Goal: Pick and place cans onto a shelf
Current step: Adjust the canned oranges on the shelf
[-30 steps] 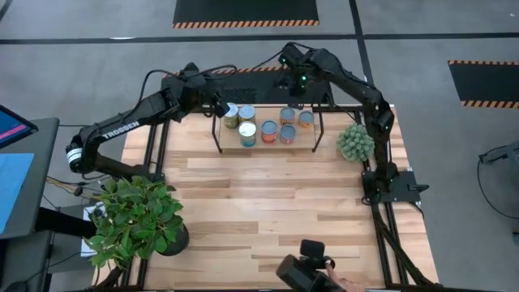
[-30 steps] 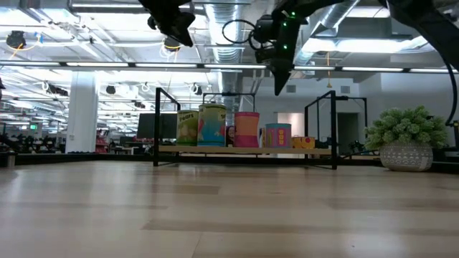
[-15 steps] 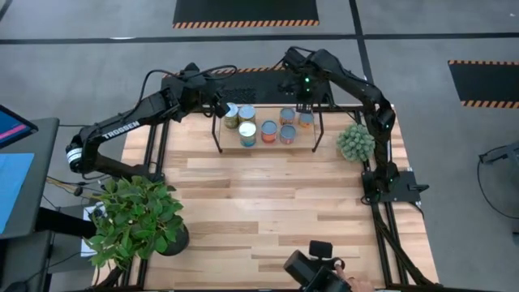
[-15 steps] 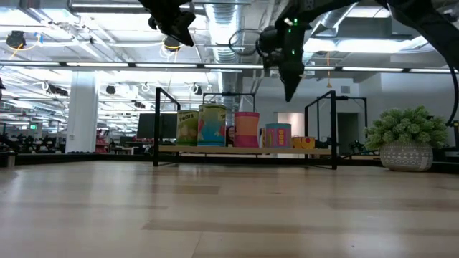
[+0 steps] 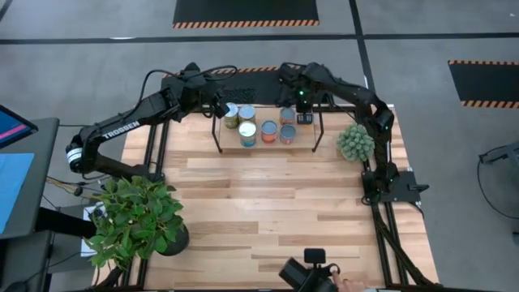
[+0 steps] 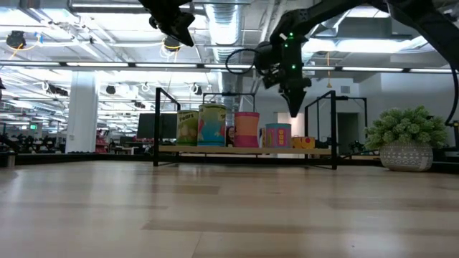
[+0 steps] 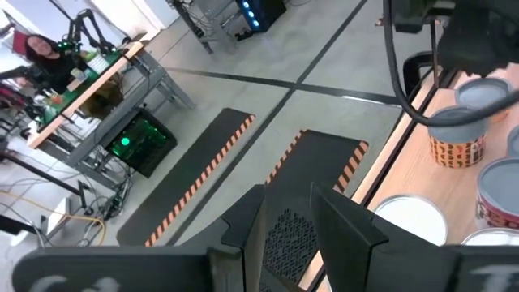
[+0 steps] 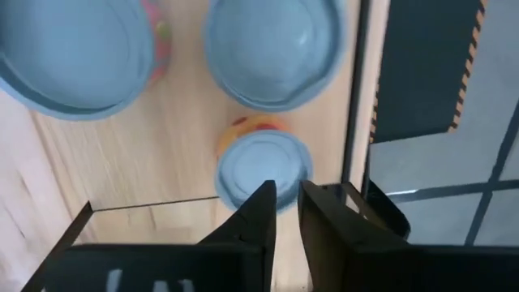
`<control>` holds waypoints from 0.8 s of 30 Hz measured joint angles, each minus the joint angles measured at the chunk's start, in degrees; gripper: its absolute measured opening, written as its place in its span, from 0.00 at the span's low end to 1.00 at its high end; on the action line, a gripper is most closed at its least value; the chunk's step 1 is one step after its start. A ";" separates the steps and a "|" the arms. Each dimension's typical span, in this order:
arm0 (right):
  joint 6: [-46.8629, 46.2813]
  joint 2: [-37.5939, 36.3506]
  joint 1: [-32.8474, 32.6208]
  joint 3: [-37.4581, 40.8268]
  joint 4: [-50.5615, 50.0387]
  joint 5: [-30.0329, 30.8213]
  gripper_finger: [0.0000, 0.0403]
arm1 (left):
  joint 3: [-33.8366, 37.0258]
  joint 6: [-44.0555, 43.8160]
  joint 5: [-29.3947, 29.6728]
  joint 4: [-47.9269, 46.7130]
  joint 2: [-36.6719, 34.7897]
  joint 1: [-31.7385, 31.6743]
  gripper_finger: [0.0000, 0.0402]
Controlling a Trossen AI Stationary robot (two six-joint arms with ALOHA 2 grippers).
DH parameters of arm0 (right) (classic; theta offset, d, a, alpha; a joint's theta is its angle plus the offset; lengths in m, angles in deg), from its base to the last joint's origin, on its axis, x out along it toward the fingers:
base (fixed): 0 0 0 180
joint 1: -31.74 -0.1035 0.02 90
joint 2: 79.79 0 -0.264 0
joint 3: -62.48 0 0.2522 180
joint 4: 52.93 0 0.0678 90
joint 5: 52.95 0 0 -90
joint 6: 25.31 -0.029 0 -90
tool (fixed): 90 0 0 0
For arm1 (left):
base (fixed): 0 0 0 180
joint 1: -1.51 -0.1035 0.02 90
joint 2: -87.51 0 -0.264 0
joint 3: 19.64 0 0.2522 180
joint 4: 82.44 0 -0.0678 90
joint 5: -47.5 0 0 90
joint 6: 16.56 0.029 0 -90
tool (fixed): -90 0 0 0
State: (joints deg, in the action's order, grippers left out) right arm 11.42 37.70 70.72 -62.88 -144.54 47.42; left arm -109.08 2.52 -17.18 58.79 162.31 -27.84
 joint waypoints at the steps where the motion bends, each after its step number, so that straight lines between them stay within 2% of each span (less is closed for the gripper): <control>1: 0.40 0.00 0.00 0.69 0.42 -0.01 0.19 | 0.00 0.11 0.00 0.00 0.00 0.00 0.23; 13: 1.26 0.00 0.04 6.24 5.14 0.02 0.12 | 0.00 0.18 0.02 0.00 0.00 -0.01 0.23; 21: 2.79 0.00 0.06 9.66 7.03 0.13 0.02 | 0.00 0.18 0.07 -0.01 0.00 -0.01 0.23; 24: 2.45 0.00 0.45 10.01 8.54 0.15 0.03 | 0.00 0.20 0.05 0.00 0.02 -0.02 0.23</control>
State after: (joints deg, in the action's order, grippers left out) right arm 13.87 37.70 71.18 -52.88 -135.99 47.57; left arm -109.08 2.73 -17.14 58.79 162.33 -27.86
